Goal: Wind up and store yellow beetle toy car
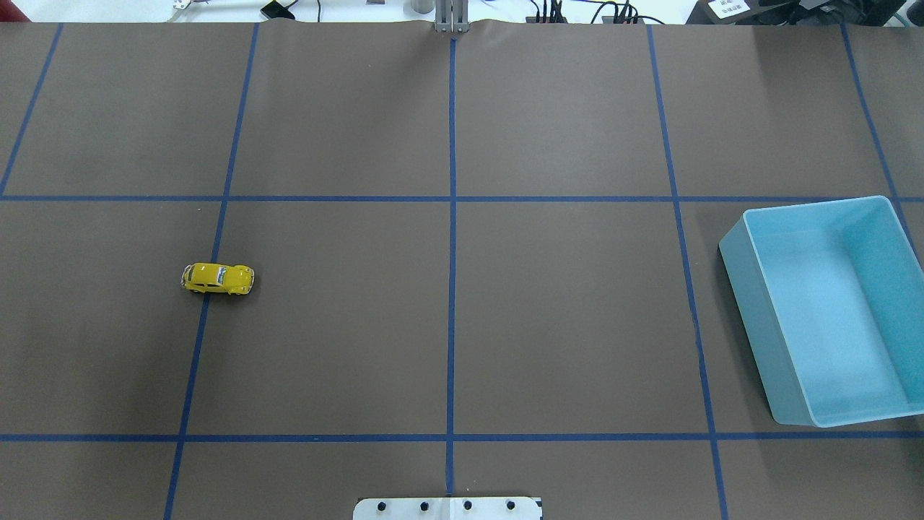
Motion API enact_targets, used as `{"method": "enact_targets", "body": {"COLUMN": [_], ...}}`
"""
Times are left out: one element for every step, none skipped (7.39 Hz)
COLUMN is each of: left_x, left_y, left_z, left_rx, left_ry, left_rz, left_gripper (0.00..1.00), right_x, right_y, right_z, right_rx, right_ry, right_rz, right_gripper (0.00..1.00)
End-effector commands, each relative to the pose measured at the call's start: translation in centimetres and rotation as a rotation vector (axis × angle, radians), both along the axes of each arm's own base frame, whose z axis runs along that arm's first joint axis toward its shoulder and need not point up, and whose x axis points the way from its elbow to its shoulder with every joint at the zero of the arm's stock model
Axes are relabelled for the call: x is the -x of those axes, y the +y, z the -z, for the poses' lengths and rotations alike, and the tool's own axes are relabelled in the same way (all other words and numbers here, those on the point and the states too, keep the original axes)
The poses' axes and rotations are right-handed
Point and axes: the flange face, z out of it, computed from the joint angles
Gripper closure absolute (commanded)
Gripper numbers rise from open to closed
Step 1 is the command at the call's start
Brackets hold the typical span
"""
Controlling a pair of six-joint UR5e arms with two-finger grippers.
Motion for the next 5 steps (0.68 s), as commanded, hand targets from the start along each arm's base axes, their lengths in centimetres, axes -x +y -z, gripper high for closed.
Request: {"method": "enact_targets", "body": {"left_x": [-0.47, -0.43, -0.43, -0.42, -0.42], "left_y": [-0.62, -0.75, -0.83, -0.74, -0.76], "left_z": [0.82, 0.15, 0.23, -0.17, 0.0], "left_rx": [0.005, 0.007, 0.003, 0.013, 0.013], "left_ry": [0.044, 0.045, 0.044, 0.043, 0.044], "left_rz": [-0.002, -0.008, -0.009, -0.008, -0.004], "left_gripper": [0.0, 0.0, 0.0, 0.0, 0.0], "right_x": [0.0, 0.0, 0.0, -0.02, -0.02], "right_y": [0.0, 0.02, 0.02, 0.01, 0.03], "right_z": [-0.01, -0.09, -0.09, -0.1, -0.17], "right_rx": [0.002, 0.003, 0.003, 0.004, 0.006], "right_ry": [0.0, 0.0, 0.0, 0.002, 0.002], "right_rz": [-0.002, -0.002, -0.002, -0.003, -0.003], "right_gripper": [0.0, 0.0, 0.0, 0.0, 0.0]}}
